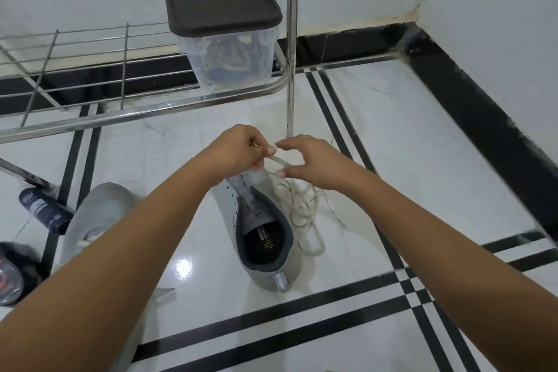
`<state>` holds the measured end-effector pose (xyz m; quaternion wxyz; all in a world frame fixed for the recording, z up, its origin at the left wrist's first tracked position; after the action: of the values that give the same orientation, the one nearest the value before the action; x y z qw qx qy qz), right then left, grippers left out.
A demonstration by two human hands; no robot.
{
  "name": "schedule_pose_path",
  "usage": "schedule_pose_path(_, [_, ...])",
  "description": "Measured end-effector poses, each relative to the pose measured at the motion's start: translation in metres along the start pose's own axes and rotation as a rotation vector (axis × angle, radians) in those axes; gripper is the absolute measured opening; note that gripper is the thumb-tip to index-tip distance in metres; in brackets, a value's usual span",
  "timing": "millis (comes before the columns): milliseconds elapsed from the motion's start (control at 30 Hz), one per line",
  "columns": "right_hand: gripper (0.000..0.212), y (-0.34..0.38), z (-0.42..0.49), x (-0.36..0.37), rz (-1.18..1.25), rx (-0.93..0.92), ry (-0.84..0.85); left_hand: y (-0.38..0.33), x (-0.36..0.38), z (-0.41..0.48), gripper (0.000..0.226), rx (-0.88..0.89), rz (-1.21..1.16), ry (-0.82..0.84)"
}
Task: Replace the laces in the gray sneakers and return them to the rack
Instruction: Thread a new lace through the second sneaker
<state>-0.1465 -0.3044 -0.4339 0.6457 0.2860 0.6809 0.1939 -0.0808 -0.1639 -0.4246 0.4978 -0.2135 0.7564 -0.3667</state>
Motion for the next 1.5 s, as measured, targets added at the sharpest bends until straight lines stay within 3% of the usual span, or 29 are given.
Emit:
schedule_pose_path(133, [0.022, 0.006, 0.002, 0.003, 0.53, 0.105, -0.104, -0.002, 0.002, 0.0, 0.019, -0.075, -0.196, -0.09])
schedule_pose_path(200, [0.017, 0.002, 0.005, 0.004, 0.631, 0.154, -0.121, 0.002, 0.001, -0.003, 0.02, -0.108, -0.255, -0.085])
schedule_pose_path(400, [0.007, 0.003, 0.015, 0.02, 0.49, 0.12, -0.113, 0.025, -0.001, -0.013, 0.009, -0.161, -0.368, -0.07])
schedule_pose_path(467, [0.01, -0.001, 0.021, 0.028, 0.428, 0.127, -0.128, 0.034, -0.004, -0.011, 0.006, -0.189, -0.351, -0.14])
schedule_pose_path(567, [0.011, -0.01, 0.034, 0.044, 0.239, 0.138, -0.113, 0.058, -0.003, -0.01, 0.008, -0.234, -0.052, -0.358])
schedule_pose_path(633, [0.011, -0.013, 0.041, 0.054, 0.199, 0.155, -0.106, 0.065, 0.01, -0.019, 0.015, -0.298, 0.03, -0.29])
schedule_pose_path(700, [0.011, -0.012, 0.048, 0.063, 0.209, 0.156, -0.097, 0.07, 0.025, -0.027, 0.024, -0.386, -0.047, -0.224])
schedule_pose_path(867, [0.015, -0.006, 0.05, 0.077, 0.103, 0.129, -0.064, 0.078, 0.037, -0.039, 0.024, -0.522, -0.192, -0.308])
schedule_pose_path(1500, [0.01, -0.004, 0.021, 0.091, 0.126, 0.265, -0.011, 0.099, 0.046, -0.07, 0.014, -0.414, -0.174, -0.27])
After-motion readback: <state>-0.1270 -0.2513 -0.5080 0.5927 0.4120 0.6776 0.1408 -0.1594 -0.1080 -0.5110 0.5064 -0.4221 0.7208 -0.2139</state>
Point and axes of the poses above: each hand's wrist, its own z-axis towards the middle knuckle, its own x-axis out of the palm, y = z × x, the point moved 2 cm from there along z, towards the middle knuckle, and after that the axes turned 13 degrees about -y, right-handed, at the moved point
